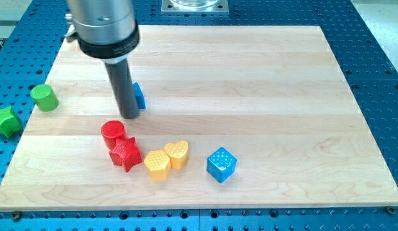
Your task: Place the triangle to the center of the board
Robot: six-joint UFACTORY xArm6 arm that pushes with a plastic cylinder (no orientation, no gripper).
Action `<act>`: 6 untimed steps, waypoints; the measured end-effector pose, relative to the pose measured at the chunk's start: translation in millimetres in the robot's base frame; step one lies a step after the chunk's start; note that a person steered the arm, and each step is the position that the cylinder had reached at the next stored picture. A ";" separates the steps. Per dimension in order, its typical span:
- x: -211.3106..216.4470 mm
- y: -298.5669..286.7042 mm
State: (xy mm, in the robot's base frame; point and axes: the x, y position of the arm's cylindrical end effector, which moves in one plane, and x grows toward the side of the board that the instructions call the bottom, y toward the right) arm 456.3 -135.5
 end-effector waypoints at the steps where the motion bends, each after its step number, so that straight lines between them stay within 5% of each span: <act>1: 28.0 -89.0; 2: 48.1 -166.7; 3: 36.9 -165.0; 6: -28.3 52.2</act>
